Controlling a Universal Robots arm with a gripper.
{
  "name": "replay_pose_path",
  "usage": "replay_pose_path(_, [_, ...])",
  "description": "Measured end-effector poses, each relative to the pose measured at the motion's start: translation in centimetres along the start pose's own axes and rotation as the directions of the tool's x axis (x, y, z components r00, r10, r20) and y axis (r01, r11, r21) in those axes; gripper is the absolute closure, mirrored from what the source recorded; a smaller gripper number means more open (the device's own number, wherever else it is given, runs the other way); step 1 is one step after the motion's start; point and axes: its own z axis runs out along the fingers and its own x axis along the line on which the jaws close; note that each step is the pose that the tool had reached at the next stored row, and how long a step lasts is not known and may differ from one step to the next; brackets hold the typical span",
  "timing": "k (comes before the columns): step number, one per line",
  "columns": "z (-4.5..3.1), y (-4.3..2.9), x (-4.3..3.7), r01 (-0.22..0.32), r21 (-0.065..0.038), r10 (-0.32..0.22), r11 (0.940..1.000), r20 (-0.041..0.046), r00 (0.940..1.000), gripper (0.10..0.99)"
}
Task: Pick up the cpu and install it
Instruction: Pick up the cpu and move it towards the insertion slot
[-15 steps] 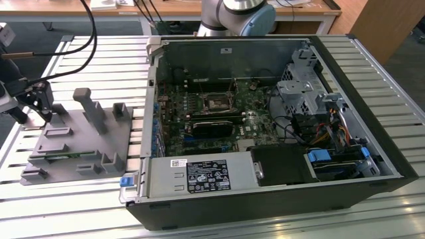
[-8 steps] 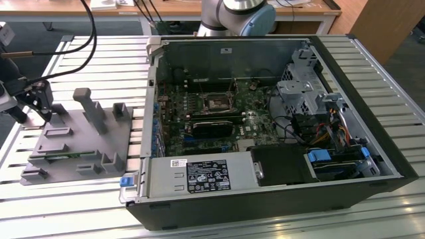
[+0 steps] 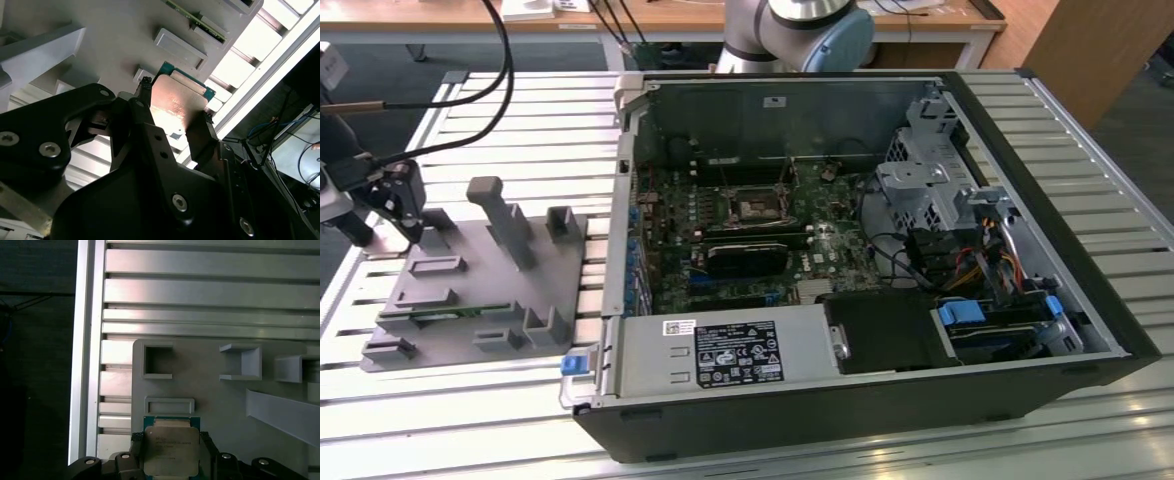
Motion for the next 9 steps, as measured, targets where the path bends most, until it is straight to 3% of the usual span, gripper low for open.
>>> replay_pose_path(9, [-0.36,0.02,0.00,0.000,0.000,0.000,1.0000,-0.0001,1.0000,0.557])
